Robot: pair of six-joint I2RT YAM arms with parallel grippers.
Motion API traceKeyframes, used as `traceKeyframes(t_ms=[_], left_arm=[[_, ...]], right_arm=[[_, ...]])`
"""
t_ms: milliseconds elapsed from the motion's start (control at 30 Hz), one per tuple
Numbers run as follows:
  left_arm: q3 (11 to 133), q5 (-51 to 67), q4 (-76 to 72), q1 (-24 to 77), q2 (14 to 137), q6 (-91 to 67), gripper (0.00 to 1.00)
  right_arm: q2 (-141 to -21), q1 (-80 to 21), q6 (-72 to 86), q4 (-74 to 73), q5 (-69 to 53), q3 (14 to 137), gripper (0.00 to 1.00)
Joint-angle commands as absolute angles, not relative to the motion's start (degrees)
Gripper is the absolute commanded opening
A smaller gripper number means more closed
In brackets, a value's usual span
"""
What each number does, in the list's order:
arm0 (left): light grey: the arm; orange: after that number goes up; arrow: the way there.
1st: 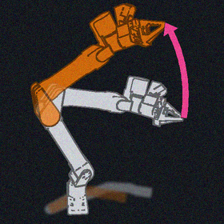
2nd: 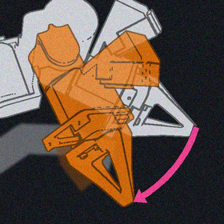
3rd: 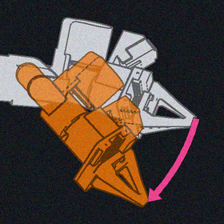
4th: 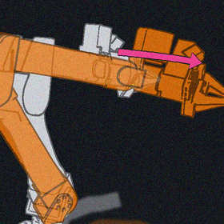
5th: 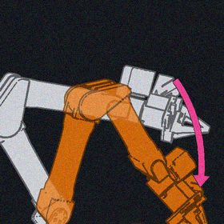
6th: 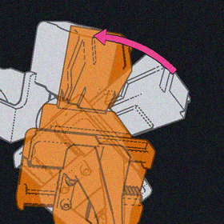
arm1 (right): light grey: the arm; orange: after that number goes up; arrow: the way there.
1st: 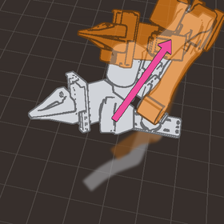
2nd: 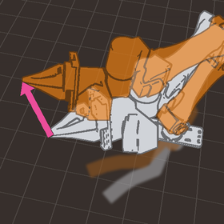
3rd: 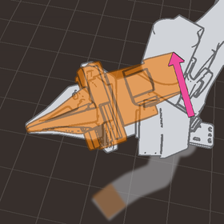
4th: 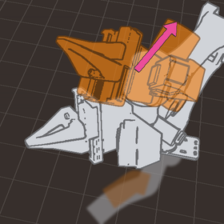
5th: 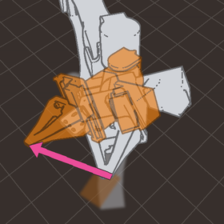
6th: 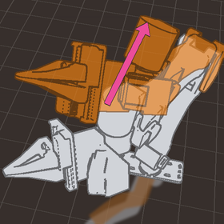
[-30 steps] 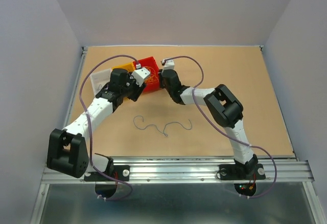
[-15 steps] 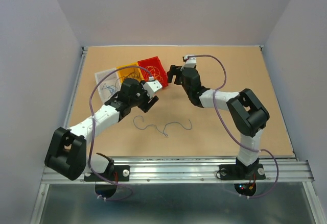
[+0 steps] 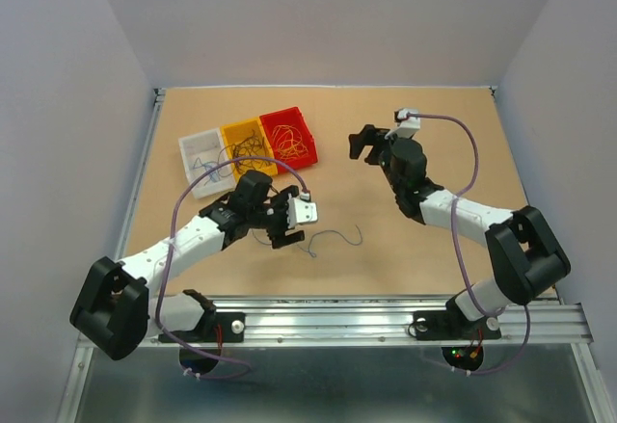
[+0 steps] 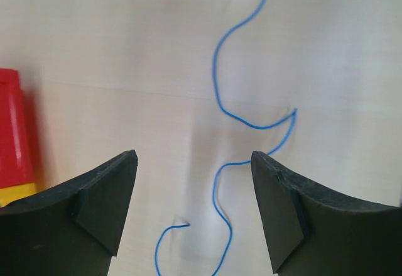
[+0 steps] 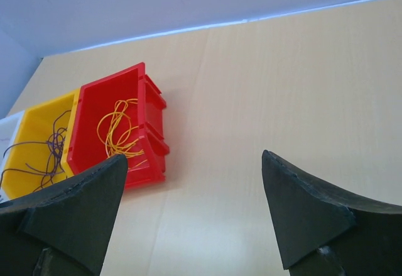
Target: Untangle the cables
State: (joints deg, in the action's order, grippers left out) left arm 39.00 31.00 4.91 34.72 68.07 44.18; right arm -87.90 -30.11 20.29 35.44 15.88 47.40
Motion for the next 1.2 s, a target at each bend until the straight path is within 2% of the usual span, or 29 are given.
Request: traceKeyframes(t_ms=[0,100,433,467,500,533,600,667,700,800,967,1067,1167], left_arm=[[37.27,37.62,12.30,37.08,67.32,52.82,0.85],[37.53,36.91,12.92,39.10,69.08,53.61,0.85],[36.91,31.38,8.97,46.31,74.87,49.84,0.76],[37.70,30.94,8.53,46.84,77.06,49.40,0.70],[38.23,30.42,8.61,47.02,78.12,48.70,0.49],[38.84,29.98,8.70,47.02,79.27,48.08,0.38],[40.25,28.57,7.91,47.02,81.99,46.41,0.24],[40.78,27.07,7.82,47.02,83.14,45.62,0.04],[40.87,26.72,7.82,47.02,82.88,45.44,0.00],[40.43,24.88,6.68,46.76,78.59,43.16,0.00],[40.95,27.42,4.92,34.83,64.02,37.02,0.00],[42.80,28.83,7.37,27.98,59.61,34.73,0.00],[44.73,23.93,5.46,22.60,57.05,28.59,0.00]], right_arm=[[-83.24,-29.18,20.92,38.67,14.59,43.86,0.93],[-81.13,-28.65,20.92,38.58,14.15,42.45,0.94],[-78.66,-27.69,21.18,38.67,13.28,40.61,0.94],[-78.58,-27.60,21.44,38.67,13.10,40.61,0.94],[-78.57,-27.68,21.53,38.67,13.01,40.34,0.94],[-78.49,-27.51,21.62,38.67,13.01,40.34,0.94],[-78.57,-27.60,21.80,38.85,12.92,40.17,0.94],[-78.75,-27.33,21.88,38.93,12.48,40.17,0.94],[-78.84,-27.33,21.88,38.94,12.22,40.17,0.94],[-79.54,-27.25,22.15,39.02,10.82,40.52,0.94],[-81.38,-27.25,21.97,39.11,8.00,41.66,0.94],[-82.00,-27.25,22.06,39.20,7.12,42.10,0.93],[-82.88,-27.33,22.24,39.20,6.59,42.63,0.93]])
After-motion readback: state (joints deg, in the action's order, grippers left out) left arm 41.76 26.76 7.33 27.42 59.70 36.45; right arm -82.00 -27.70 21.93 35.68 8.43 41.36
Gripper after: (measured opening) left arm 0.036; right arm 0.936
